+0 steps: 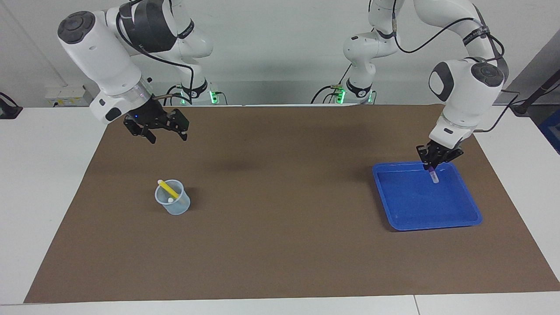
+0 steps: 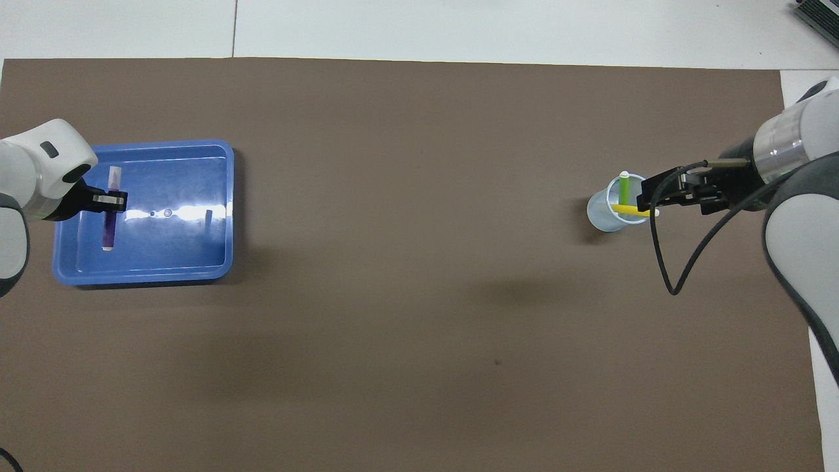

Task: Right arm passes pens to left for tray arrangement
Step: 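Lower the purple pen into the tray while the right gripper returns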

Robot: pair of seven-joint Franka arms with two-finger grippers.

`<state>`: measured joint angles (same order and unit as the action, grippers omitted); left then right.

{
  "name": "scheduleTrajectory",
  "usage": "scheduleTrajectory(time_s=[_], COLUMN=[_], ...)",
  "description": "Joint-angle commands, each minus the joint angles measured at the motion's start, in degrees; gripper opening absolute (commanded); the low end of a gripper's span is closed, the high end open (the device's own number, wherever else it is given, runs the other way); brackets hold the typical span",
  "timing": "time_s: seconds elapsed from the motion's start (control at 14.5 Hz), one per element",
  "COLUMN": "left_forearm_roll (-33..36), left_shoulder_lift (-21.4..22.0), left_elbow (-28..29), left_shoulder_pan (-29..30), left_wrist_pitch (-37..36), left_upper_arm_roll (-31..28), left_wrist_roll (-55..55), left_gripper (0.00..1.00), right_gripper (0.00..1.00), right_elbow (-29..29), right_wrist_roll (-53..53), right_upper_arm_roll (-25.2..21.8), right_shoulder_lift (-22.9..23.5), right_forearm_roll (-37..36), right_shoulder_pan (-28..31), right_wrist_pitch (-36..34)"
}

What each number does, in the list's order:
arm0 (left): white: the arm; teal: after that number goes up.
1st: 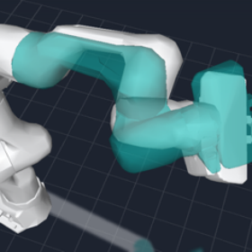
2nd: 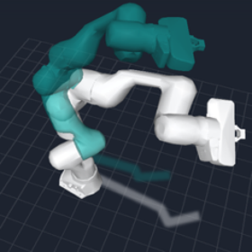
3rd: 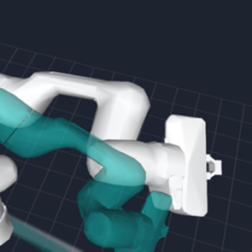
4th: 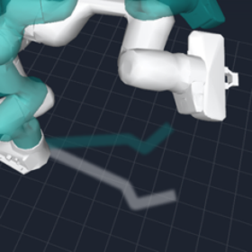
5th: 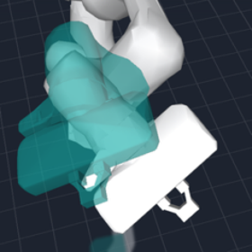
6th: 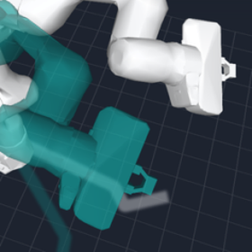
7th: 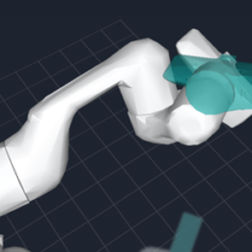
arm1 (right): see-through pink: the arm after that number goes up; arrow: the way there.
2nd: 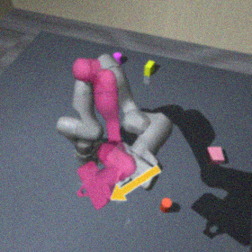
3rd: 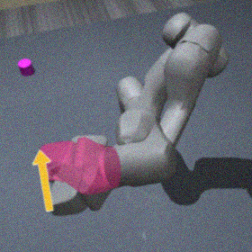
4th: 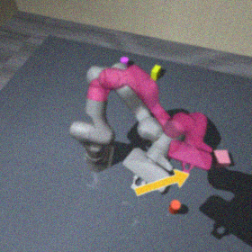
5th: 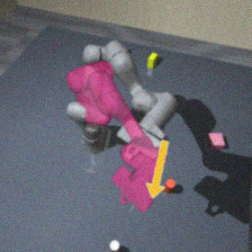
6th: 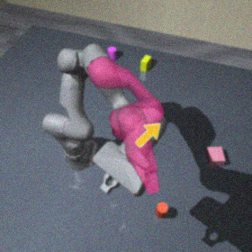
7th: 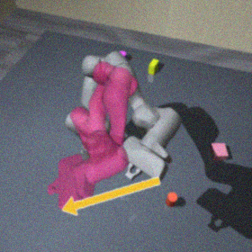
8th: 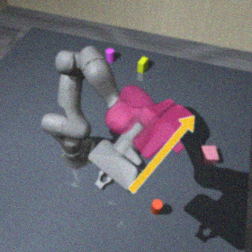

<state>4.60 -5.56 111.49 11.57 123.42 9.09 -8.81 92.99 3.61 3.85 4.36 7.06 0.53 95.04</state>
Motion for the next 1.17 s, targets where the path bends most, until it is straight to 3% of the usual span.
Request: scheduleTrajectory(time_s=[0.0,0.34,0.76,1.1], left_forearm_roll=[2.2,4.2,4.1,4.2], left_shoulder_lift=[-6.0,-15.3,-16.2,-16.1], left_elbow=[-2.6,-10.1,-6.1,-5.1], left_shoulder_pan=[3.0,5.5,7.3,7.9], left_wrist_pitch=[4.3,4.7,9.3,9.7], left_upper_arm_roll=[0.4,0.2,0.1,-0.1], left_wrist_roll=[-3.3,-4.2,-4.3,-4.4], left_gripper=[0.0,0.0,0.0,0.0], right_gripper=[1.0,1.0,1.0,0.85], right_elbow=[6.3,15.2,14.7,15.2], right_wrist_roll=[-3.8,-12.8,-13.4,-13.5], right_upper_arm_roll=[0.7,0.8,0.8,0.9], right_shoulder_lift=[-3.2,-3.7,3.1,3.5], right_forearm_roll=[-2.2,-2.4,-2.5,-2.6], right_shoulder_pan=[1.8,4.7,3.7,4.0], right_wrist_pitch=[3.6,16.4,25.4,24.7])
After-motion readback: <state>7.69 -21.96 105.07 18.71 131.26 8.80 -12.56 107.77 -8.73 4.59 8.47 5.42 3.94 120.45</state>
